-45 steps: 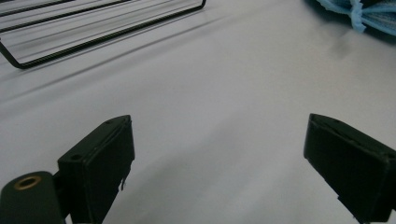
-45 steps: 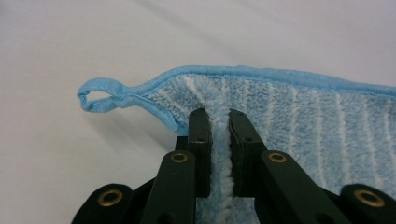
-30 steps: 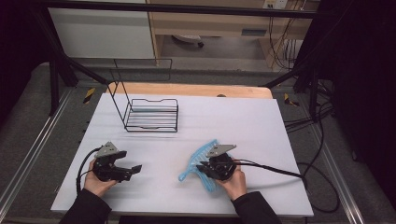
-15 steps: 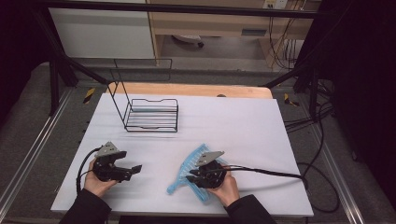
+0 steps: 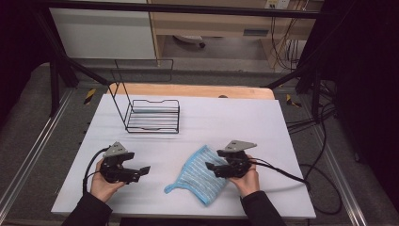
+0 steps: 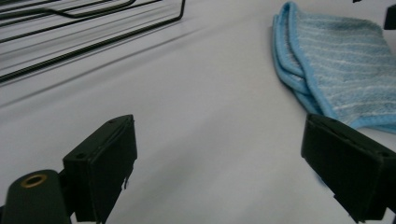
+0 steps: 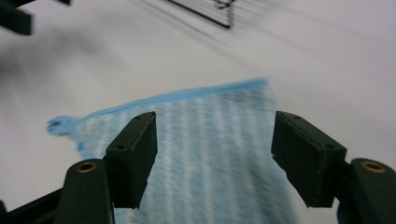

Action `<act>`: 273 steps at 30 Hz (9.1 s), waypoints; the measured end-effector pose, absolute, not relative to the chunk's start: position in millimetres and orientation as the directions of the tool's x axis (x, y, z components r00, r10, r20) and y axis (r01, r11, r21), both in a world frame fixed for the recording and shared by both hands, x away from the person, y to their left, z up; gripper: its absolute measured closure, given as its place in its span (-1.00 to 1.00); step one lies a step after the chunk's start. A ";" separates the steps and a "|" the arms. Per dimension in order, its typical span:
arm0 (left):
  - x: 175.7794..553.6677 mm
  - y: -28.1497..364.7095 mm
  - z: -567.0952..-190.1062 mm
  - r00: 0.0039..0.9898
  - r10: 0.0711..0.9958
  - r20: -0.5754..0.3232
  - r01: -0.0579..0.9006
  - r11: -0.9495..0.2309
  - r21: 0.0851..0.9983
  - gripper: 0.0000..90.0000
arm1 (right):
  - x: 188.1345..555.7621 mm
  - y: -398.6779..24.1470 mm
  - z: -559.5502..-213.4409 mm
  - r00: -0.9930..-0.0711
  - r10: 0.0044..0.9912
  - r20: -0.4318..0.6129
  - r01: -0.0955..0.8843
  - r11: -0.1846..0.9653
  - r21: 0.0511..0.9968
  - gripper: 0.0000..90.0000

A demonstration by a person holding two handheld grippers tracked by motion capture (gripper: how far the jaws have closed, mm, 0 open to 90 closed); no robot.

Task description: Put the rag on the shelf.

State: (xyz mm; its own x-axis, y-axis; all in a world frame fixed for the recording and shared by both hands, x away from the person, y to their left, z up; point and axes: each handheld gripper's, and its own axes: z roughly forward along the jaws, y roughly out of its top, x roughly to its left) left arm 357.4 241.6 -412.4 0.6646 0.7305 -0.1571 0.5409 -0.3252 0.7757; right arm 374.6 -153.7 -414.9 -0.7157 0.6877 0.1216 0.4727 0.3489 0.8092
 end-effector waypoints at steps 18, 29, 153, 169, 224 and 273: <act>359.5 129.6 -426.9 0.742 0.649 -0.168 0.573 -0.484 0.661 -0.04 | 358.9 -198.8 -439.4 -0.561 0.809 0.172 0.637 0.290 0.714 0.35; 356.1 120.6 -443.3 0.733 0.655 -0.186 0.597 -0.487 0.637 0.41 | 361.7 -191.7 -447.5 -0.526 0.824 0.209 0.691 0.271 0.670 0.61; 427.1 141.4 -442.6 0.554 0.795 -0.247 0.717 -0.304 0.628 0.49 | 384.4 -155.6 -437.0 -0.700 0.695 0.165 0.533 0.354 0.769 -0.58; 422.3 139.1 -443.1 0.569 0.790 -0.230 0.699 -0.317 0.641 0.72 | 427.9 -145.0 -445.9 -0.623 0.744 0.240 0.609 0.269 0.746 0.03; 392.0 156.0 -391.3 0.641 0.733 -0.227 0.531 -0.211 0.821 0.79 | 406.9 -148.8 -399.2 -0.661 0.697 0.277 0.521 0.162 0.838 0.85; 359.1 177.8 -315.2 0.663 0.731 -0.159 0.285 -0.049 0.957 0.79 | 363.1 -131.3 -311.9 -0.687 0.720 0.097 0.195 0.054 0.979 0.87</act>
